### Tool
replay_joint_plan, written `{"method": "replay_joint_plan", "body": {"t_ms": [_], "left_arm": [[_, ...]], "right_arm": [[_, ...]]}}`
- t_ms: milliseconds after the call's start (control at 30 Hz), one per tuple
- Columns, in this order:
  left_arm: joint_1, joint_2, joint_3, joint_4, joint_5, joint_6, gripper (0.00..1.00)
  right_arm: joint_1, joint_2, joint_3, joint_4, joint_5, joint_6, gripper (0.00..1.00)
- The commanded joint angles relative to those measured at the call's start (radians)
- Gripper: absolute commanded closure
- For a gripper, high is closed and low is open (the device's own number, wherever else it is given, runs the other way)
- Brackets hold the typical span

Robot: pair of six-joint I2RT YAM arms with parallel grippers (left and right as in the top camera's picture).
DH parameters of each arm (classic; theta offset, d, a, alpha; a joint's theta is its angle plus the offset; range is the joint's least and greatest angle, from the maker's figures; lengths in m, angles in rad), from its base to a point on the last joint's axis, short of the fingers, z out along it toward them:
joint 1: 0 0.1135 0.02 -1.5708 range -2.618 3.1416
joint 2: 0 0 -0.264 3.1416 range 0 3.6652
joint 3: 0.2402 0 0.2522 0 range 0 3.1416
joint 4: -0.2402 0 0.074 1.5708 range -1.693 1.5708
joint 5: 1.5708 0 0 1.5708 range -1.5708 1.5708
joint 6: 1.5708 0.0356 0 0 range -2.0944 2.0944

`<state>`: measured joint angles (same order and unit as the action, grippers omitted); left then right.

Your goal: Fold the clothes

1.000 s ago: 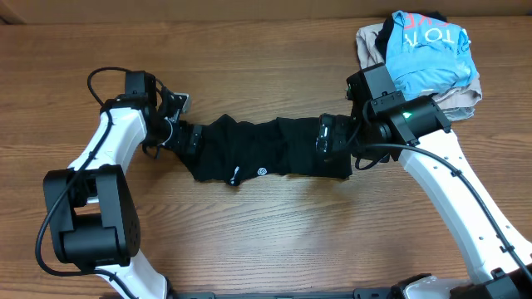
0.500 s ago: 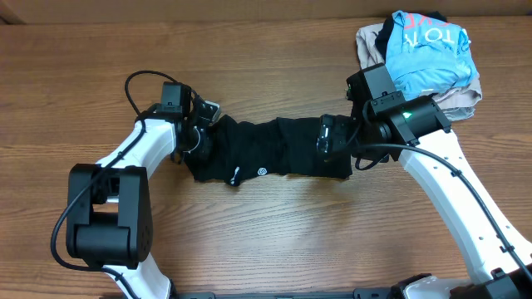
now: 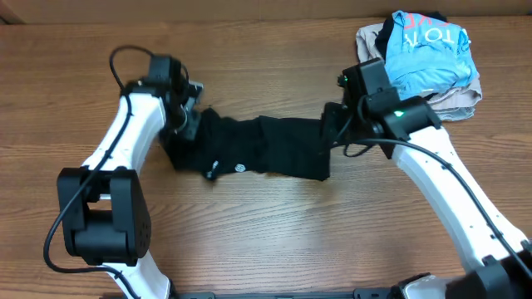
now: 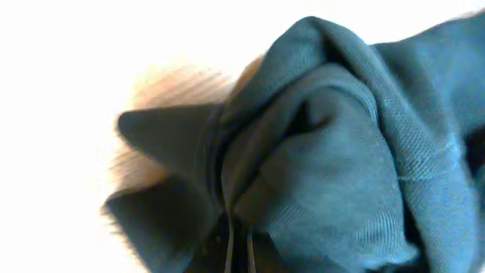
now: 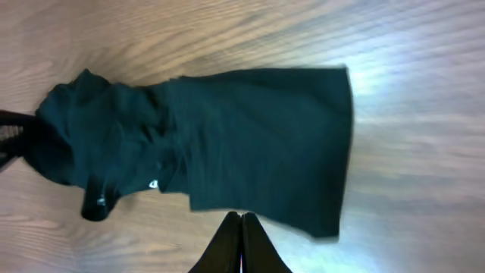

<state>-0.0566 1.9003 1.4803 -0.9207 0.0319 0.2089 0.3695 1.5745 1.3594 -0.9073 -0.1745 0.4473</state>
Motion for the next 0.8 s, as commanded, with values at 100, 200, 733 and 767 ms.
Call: {"method": "replay_joint_plan", "body": {"t_ms": [100,200,733,767], "left_arm": [[0.004,-0.003,0.21,-0.14,-0.039,-0.006,0.96],[0.004,-0.003,0.272,-0.198,-0.034,-0.006,0.96],[-0.053,-0.003,0.447,-0.283,0.241,-0.007,0.96],[-0.066,-0.003,0.45,-0.274,0.267,-0.007,0.96]], "right_arm": [[0.023,0.18,-0.059,0.136,-0.097,0.079,0.96],[0.035,0.268,-0.06,0.198,-0.144,0.117,0.96],[0.07,0.492,-0.063,0.312,-0.171,0.287,0.96],[0.07,0.493,-0.063,0.313,-0.171,0.287,0.96]]}}
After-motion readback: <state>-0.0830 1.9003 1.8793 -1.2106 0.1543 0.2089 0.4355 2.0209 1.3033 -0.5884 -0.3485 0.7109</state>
